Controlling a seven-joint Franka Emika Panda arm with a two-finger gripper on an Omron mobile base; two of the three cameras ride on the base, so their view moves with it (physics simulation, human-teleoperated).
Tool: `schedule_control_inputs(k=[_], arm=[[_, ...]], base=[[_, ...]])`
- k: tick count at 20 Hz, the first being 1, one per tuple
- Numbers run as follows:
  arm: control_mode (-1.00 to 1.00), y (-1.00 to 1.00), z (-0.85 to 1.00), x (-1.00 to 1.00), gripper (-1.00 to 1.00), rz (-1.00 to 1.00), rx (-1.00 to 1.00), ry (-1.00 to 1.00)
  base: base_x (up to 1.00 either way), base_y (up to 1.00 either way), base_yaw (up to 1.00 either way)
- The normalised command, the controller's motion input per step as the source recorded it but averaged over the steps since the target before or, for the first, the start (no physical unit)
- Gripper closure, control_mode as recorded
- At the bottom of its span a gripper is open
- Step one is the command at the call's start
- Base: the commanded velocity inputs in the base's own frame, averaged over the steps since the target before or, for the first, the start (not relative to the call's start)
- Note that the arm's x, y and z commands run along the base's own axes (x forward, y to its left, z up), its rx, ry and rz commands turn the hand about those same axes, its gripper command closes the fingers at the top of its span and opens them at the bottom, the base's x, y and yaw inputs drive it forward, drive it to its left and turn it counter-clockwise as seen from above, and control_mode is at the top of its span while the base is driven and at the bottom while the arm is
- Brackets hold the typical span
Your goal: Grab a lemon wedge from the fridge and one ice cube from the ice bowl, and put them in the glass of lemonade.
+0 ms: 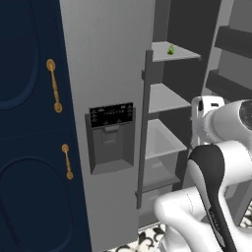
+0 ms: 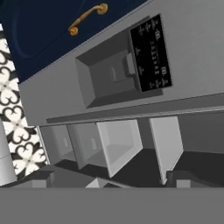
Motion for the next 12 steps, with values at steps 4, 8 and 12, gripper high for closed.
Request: schedule_control_inputs(k=[4,8,12], arm=[[1.0,0.0,0.0,0.0,-1.0,0.0,0.0,0.0],[1.0,0.0,0.0,0.0,-1.0,0.0,0.0,0.0],[1.0,0.0,0.0,0.0,-1.0,0.0,0.0,0.0]], base=[[0.0,-0.52,0.0],[0.0,-0.54,0.0],[0.0,-0.54,0.0]])
